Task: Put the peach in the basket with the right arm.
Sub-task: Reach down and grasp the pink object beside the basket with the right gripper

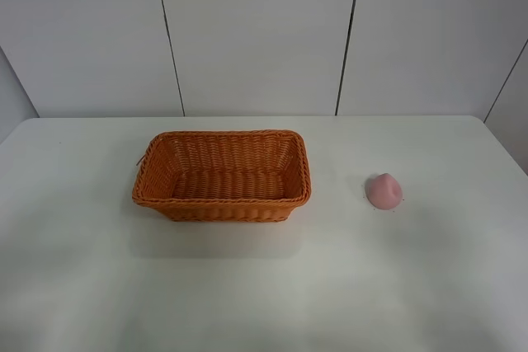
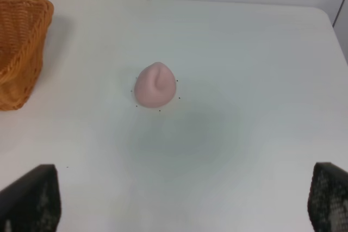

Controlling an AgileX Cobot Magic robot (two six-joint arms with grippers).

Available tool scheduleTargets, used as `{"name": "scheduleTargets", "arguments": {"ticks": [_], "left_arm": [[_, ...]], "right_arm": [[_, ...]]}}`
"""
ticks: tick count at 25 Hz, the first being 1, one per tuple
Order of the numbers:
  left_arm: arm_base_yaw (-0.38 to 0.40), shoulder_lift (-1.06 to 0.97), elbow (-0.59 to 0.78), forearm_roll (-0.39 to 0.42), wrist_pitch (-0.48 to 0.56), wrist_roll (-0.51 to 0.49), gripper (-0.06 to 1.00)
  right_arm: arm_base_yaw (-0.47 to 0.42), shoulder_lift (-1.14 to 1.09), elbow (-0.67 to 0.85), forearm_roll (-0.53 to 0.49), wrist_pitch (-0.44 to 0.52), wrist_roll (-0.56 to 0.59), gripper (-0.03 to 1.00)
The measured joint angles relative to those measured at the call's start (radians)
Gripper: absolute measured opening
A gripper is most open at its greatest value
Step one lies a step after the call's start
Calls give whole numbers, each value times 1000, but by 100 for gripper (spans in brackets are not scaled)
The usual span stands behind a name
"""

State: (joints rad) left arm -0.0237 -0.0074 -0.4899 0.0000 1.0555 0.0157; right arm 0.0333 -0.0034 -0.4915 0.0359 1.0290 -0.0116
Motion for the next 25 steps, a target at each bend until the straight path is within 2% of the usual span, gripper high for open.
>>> {"name": "scheduleTargets", "arguments": {"ticks": [12, 17, 25], "left_arm": [[0, 0, 0, 0, 0, 1, 99], [0, 0, 0, 0, 0, 1, 99], [0, 0, 0, 0, 0, 1, 99]], "right_arm": [[0, 54, -11, 0, 0, 1, 70], [0, 369, -113, 0, -2, 4, 70], [0, 1024, -361, 1, -39, 4, 70]]}}
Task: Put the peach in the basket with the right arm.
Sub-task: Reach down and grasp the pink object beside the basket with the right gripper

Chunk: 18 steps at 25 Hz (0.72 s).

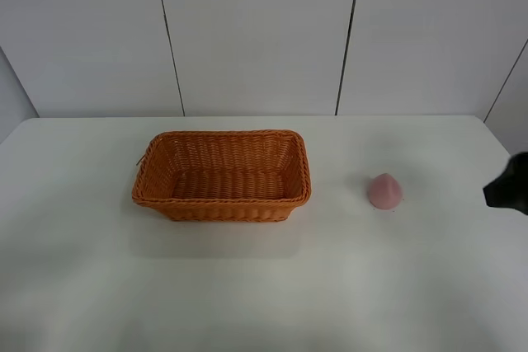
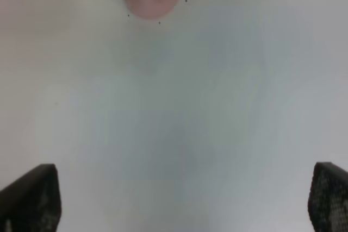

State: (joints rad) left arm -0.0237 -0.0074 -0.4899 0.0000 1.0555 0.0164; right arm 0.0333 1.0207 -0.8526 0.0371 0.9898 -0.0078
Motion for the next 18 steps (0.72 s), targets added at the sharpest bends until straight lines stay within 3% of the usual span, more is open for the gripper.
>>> {"name": "scheduleTargets", "arguments": {"ticks": [9, 14, 18], "left_arm": [[0, 0, 0, 0, 0, 0, 99], [0, 0, 0, 0, 0, 0, 99], [0, 0, 0, 0, 0, 0, 99]], "right_arm": [[0, 641, -413, -1, -20, 0, 70], [5, 835, -607, 11, -7, 0, 70], [41, 892, -675, 22, 10, 8, 70]]}}
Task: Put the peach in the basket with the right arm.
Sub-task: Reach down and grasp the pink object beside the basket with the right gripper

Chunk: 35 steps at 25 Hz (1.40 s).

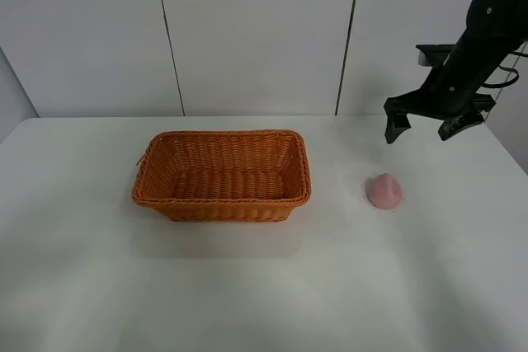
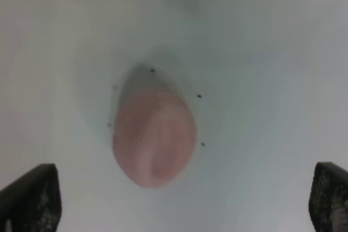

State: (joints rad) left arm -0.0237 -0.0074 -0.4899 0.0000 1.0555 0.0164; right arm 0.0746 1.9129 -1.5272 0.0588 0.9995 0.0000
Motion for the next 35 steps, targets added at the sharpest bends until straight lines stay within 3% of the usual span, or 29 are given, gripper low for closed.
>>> {"name": "scheduleTargets", "arguments": {"ticks": [6, 19, 35], "left_arm": [[0, 0, 0, 0, 0, 0, 99], [0, 0, 0, 0, 0, 0, 99], [0, 0, 0, 0, 0, 0, 99]], "right_arm": [[44, 34, -5, 3, 3, 11, 70], [37, 196, -7, -8, -3, 34, 70], [37, 307, -7, -10, -78, 45, 69]]}}
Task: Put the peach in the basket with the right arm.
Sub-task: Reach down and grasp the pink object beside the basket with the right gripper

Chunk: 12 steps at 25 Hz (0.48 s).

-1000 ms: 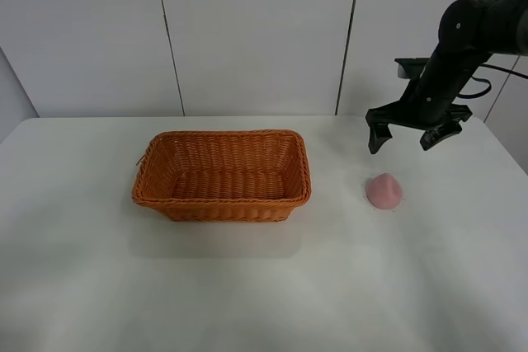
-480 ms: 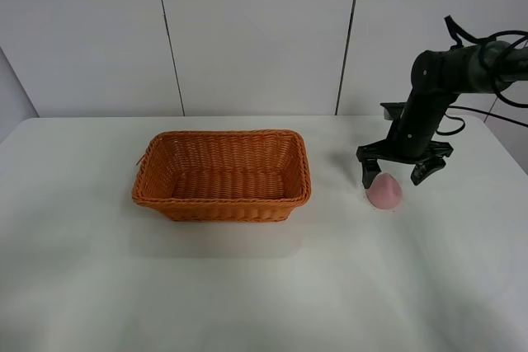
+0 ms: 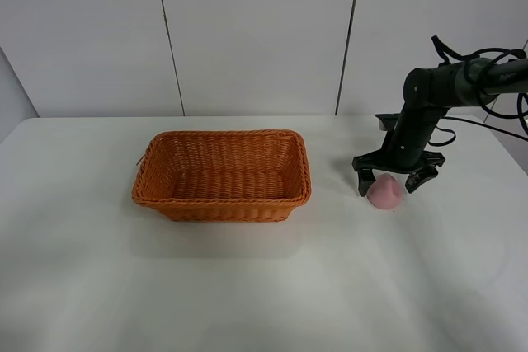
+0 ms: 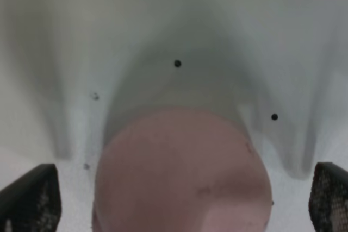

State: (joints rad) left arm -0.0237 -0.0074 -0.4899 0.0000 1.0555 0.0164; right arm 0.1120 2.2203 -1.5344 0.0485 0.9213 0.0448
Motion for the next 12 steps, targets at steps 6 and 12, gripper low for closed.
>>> {"name": "scheduleTargets", "arguments": {"ticks": [6, 12], "left_arm": [[0, 0, 0, 6, 0, 0, 99], [0, 0, 0, 6, 0, 0, 99]], "right_arm": [[0, 8, 0, 6, 1, 0, 52], [0, 6, -6, 11, 7, 1, 6]]}}
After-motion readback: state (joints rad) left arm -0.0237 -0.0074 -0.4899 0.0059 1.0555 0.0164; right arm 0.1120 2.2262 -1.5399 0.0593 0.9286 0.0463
